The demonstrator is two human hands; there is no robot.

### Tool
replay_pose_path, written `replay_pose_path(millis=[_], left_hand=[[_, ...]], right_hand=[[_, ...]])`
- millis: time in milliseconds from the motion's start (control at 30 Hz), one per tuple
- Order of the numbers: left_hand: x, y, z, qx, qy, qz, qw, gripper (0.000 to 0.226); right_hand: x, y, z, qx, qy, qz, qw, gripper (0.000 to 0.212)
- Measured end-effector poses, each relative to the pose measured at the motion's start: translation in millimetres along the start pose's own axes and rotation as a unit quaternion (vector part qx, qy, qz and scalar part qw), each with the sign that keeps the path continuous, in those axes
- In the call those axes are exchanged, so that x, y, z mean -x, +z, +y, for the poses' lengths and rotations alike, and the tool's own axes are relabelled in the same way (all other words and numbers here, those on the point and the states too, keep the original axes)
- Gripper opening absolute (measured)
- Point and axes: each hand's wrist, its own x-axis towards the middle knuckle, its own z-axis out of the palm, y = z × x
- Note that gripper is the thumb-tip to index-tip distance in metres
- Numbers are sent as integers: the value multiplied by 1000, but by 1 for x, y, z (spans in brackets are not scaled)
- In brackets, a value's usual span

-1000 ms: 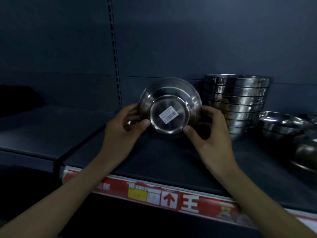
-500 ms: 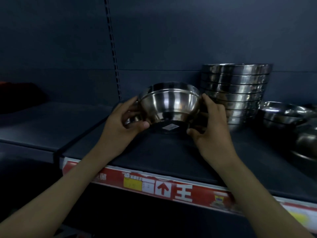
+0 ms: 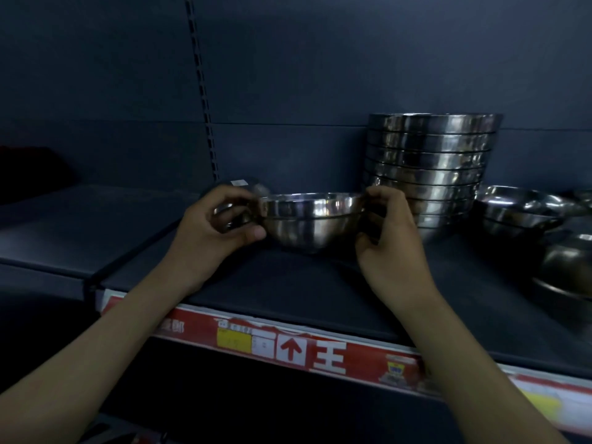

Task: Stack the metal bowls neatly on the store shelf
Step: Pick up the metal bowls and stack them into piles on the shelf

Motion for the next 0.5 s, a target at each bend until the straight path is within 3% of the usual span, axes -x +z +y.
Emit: replay_pose_path(millis=[233,500], left_hand=[[-1,-4,-6,-2,-13,-21,1000,39],[-3,-7,-11,34,-51,-66,996,58]], right_hand=[[0,0,1,4,22,17,1000,57],[2,-3,-3,-54,82,4,995,43]])
